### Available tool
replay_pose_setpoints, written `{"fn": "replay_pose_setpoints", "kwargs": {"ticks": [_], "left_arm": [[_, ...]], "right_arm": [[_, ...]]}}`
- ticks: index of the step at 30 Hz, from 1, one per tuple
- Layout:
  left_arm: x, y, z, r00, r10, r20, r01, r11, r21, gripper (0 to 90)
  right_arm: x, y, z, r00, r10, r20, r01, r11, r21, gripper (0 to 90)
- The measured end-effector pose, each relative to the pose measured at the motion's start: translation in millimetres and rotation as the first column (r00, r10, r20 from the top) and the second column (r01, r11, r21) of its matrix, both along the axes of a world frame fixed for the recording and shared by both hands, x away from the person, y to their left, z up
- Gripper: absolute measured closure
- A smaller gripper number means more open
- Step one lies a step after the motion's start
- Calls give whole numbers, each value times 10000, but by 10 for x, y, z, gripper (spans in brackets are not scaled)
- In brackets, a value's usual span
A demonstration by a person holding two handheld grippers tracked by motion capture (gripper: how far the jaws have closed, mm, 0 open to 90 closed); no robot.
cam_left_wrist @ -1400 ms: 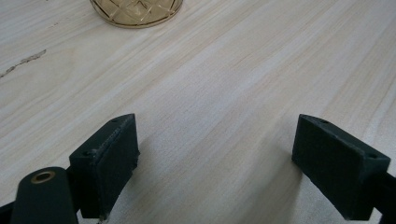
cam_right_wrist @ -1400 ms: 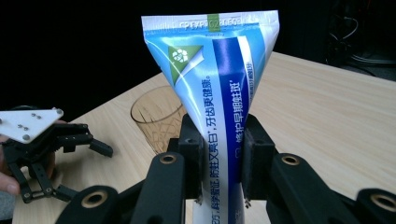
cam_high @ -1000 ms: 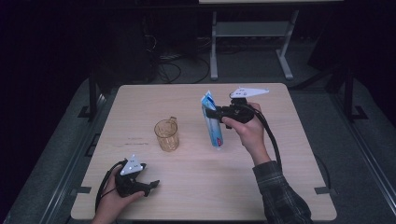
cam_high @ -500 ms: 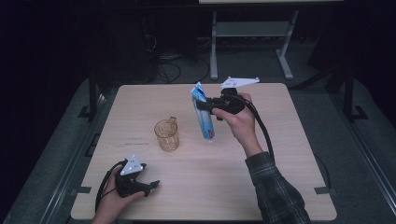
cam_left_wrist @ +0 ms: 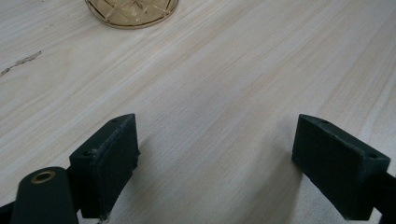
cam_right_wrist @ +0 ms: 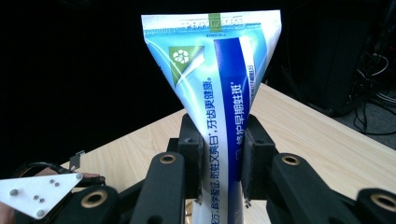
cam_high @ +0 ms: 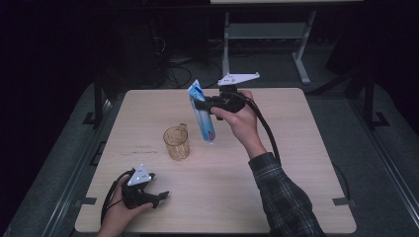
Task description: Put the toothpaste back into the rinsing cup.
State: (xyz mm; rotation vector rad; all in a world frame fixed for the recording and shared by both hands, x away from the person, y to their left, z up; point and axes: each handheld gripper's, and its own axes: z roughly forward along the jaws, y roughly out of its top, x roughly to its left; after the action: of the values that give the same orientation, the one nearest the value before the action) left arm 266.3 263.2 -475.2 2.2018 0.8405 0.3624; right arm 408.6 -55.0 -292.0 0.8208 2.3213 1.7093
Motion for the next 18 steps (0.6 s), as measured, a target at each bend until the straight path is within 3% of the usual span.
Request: {"fn": "replay_pose_setpoints", "kwargs": {"ticks": [18], "left_arm": [[-3, -3, 0, 10000, -83, 16, 83, 10000, 43, 137]], "right_arm": [[101, 376, 126, 9993, 336, 154, -334, 9994, -111, 732]]}}
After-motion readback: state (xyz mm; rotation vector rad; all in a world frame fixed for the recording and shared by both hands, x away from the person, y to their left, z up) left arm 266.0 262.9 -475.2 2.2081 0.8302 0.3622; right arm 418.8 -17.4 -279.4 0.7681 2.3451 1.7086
